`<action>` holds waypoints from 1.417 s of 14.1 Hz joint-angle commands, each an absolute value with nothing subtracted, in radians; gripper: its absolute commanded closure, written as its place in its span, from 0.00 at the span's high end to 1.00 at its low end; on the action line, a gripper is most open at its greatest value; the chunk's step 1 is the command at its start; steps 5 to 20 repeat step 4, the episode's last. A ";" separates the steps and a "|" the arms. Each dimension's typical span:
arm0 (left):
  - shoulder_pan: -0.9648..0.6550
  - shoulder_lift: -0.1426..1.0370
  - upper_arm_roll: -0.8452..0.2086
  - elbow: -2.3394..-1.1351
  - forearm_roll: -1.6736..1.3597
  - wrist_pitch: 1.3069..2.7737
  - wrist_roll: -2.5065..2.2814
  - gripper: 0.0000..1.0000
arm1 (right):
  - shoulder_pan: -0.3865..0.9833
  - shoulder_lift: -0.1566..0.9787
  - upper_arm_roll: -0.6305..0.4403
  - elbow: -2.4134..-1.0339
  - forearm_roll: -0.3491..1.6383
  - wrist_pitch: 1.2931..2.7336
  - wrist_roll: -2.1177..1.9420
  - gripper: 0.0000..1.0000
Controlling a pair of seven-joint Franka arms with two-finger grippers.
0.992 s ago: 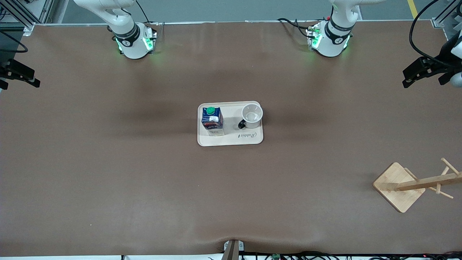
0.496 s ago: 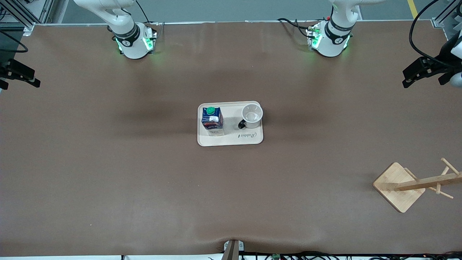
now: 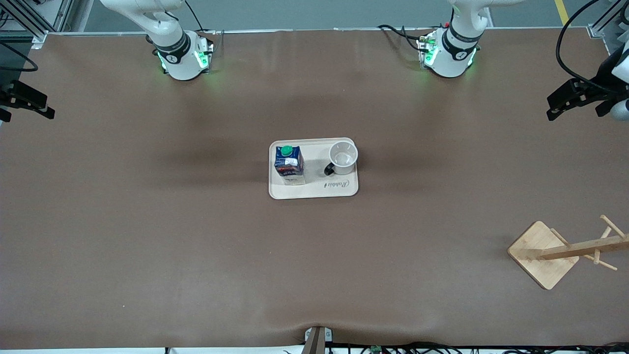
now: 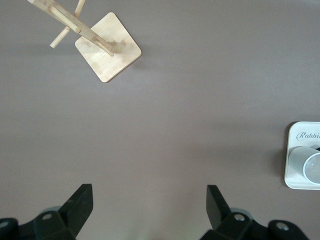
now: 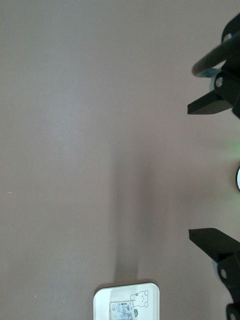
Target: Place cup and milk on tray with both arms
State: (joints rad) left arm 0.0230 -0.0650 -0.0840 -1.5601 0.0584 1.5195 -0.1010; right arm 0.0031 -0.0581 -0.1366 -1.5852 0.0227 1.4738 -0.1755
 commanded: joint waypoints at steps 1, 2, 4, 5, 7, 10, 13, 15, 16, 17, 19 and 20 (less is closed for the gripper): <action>0.017 -0.058 -0.078 -1.546 0.041 1.514 -0.095 1.00 | -0.024 -0.075 -0.127 -1.600 0.040 1.470 -0.190 1.00; 0.017 -0.058 -0.080 -1.545 0.044 1.514 -0.095 1.00 | -0.028 -0.075 -0.127 -1.600 0.040 1.470 -0.190 1.00; 0.015 -0.057 -0.080 -1.537 0.044 1.514 -0.092 1.00 | -0.029 -0.075 -0.127 -1.600 0.043 1.470 -0.190 1.00; 0.015 -0.057 -0.080 -1.537 0.044 1.514 -0.092 1.00 | -0.029 -0.075 -0.127 -1.600 0.043 1.470 -0.190 1.00; 0.015 -0.057 -0.080 -1.537 0.044 1.514 -0.092 1.00 | -0.029 -0.075 -0.127 -1.600 0.043 1.470 -0.190 1.00; 0.015 -0.057 -0.080 -1.537 0.044 1.514 -0.092 1.00 | -0.029 -0.075 -0.127 -1.600 0.043 1.470 -0.190 1.00; 0.015 -0.057 -0.080 -1.537 0.044 1.514 -0.092 1.00 | -0.029 -0.075 -0.127 -1.600 0.043 1.470 -0.190 1.00; 0.015 -0.057 -0.080 -1.537 0.044 1.514 -0.092 1.00 | -0.029 -0.075 -0.127 -1.600 0.043 1.470 -0.190 1.00; 0.015 -0.057 -0.080 -1.537 0.044 1.514 -0.092 1.00 | -0.029 -0.075 -0.127 -1.600 0.043 1.470 -0.190 1.00; 0.015 -0.057 -0.080 -1.537 0.044 1.514 -0.092 1.00 | -0.029 -0.075 -0.127 -1.600 0.043 1.470 -0.190 1.00; 0.015 -0.057 -0.080 -1.537 0.044 1.514 -0.092 1.00 | -0.029 -0.075 -0.127 -1.600 0.043 1.470 -0.190 1.00; 0.015 -0.057 -0.080 -1.537 0.044 1.514 -0.092 1.00 | -0.029 -0.075 -0.127 -1.600 0.043 1.470 -0.190 1.00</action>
